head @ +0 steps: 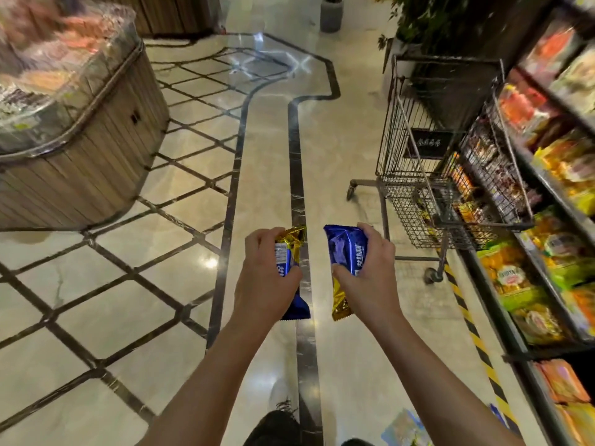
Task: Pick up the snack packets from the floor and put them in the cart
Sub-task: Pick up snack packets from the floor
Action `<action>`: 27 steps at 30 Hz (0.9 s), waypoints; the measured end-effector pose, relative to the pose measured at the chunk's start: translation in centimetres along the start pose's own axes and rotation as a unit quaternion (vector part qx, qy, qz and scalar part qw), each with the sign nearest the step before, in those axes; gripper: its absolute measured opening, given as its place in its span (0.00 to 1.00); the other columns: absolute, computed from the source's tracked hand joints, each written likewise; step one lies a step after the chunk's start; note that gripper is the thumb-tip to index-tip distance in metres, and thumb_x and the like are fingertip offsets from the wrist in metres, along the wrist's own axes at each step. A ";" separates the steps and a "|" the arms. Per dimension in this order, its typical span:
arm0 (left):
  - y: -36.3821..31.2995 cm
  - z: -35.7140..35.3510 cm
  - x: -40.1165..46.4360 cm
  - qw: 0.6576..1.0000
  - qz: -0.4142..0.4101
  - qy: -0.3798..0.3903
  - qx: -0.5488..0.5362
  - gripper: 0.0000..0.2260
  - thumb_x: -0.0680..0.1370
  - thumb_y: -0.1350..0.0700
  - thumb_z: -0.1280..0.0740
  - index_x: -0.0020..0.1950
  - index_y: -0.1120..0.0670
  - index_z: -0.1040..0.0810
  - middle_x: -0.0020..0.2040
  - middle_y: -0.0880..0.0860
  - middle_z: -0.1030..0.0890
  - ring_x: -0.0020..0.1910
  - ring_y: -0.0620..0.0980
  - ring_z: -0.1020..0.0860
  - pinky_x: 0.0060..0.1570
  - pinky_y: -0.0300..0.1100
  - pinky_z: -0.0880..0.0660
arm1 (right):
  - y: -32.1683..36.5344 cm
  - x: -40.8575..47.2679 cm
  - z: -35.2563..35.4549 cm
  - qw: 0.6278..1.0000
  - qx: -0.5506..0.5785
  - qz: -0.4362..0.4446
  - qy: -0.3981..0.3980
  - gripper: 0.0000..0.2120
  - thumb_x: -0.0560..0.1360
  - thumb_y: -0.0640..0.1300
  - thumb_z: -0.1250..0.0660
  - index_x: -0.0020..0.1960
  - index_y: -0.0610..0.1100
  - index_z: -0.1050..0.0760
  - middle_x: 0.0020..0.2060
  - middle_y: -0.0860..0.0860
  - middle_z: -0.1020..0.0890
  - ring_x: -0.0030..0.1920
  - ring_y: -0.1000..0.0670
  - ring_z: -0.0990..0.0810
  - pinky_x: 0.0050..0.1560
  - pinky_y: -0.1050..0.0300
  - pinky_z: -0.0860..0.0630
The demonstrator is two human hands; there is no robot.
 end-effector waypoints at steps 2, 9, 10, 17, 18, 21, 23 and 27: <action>0.2 0.3 2.9 1.000 -0.003 0.007 -0.002 0.29 0.74 0.57 0.27 0.71 0.45 0.35 0.67 0.44 0.36 0.56 0.41 0.29 0.46 0.29 0.33 | 0.7 2.3 -0.6 1.000 -0.004 -0.005 -0.007 0.38 0.71 0.41 0.26 0.74 0.55 0.40 0.64 0.54 0.37 0.52 0.69 0.29 0.40 0.78 0.30; -1.2 -0.5 11.0 0.999 -0.029 0.027 -0.037 0.29 0.73 0.59 0.27 0.70 0.45 0.34 0.64 0.41 0.37 0.56 0.43 0.27 0.51 0.32 0.29 | 1.0 9.6 -1.2 0.999 -0.004 -0.019 -0.035 0.38 0.71 0.41 0.26 0.73 0.57 0.40 0.64 0.54 0.38 0.54 0.72 0.32 0.41 0.75 0.29; -1.4 -0.9 12.1 0.998 -0.030 0.032 -0.038 0.28 0.73 0.59 0.27 0.70 0.45 0.33 0.63 0.40 0.37 0.56 0.43 0.27 0.49 0.29 0.30 | 0.9 10.7 -1.2 0.999 -0.004 -0.023 -0.039 0.38 0.70 0.41 0.26 0.74 0.57 0.40 0.64 0.54 0.38 0.54 0.73 0.33 0.42 0.75 0.30; -3.1 -5.7 20.3 0.997 -0.026 0.061 -0.033 0.28 0.74 0.57 0.27 0.70 0.43 0.35 0.66 0.41 0.36 0.55 0.42 0.26 0.43 0.24 0.34 | -1.1 19.4 -0.2 0.998 0.006 -0.049 -0.049 0.36 0.72 0.41 0.26 0.74 0.54 0.40 0.63 0.53 0.36 0.55 0.60 0.31 0.40 0.78 0.31; -3.5 -6.5 21.6 0.997 -0.023 0.066 -0.028 0.29 0.74 0.56 0.27 0.70 0.43 0.35 0.66 0.42 0.36 0.56 0.42 0.26 0.43 0.24 0.34 | -1.6 20.7 0.0 0.998 0.010 -0.051 -0.047 0.36 0.72 0.41 0.26 0.74 0.54 0.39 0.63 0.53 0.36 0.55 0.59 0.31 0.40 0.79 0.32; -5.2 -9.2 25.7 0.997 -0.025 0.075 -0.015 0.29 0.74 0.56 0.27 0.71 0.43 0.35 0.68 0.42 0.36 0.58 0.44 0.27 0.44 0.24 0.35 | -2.8 25.2 0.8 0.997 0.024 -0.056 -0.046 0.36 0.71 0.41 0.26 0.73 0.54 0.39 0.62 0.54 0.37 0.54 0.59 0.30 0.40 0.80 0.31; -6.6 -11.0 28.5 0.996 -0.031 0.079 -0.011 0.29 0.74 0.55 0.27 0.70 0.43 0.35 0.68 0.43 0.36 0.58 0.45 0.26 0.45 0.24 0.33 | -3.6 28.4 1.6 0.997 0.028 -0.059 -0.048 0.36 0.71 0.41 0.26 0.73 0.54 0.39 0.62 0.54 0.37 0.54 0.60 0.30 0.39 0.78 0.30; -9.8 -14.8 33.5 0.995 -0.040 0.086 -0.014 0.28 0.74 0.57 0.27 0.70 0.44 0.35 0.67 0.43 0.36 0.57 0.45 0.25 0.45 0.26 0.31 | -5.0 34.4 3.6 0.997 0.033 -0.057 -0.048 0.36 0.71 0.41 0.26 0.73 0.55 0.39 0.62 0.53 0.36 0.53 0.59 0.28 0.40 0.77 0.29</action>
Point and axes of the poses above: each hand's wrist, its own x-axis towards the middle knuckle, its own z-axis out of the back of the hand, y = z × x, the point moved 4 cm from there along x, towards the middle knuckle
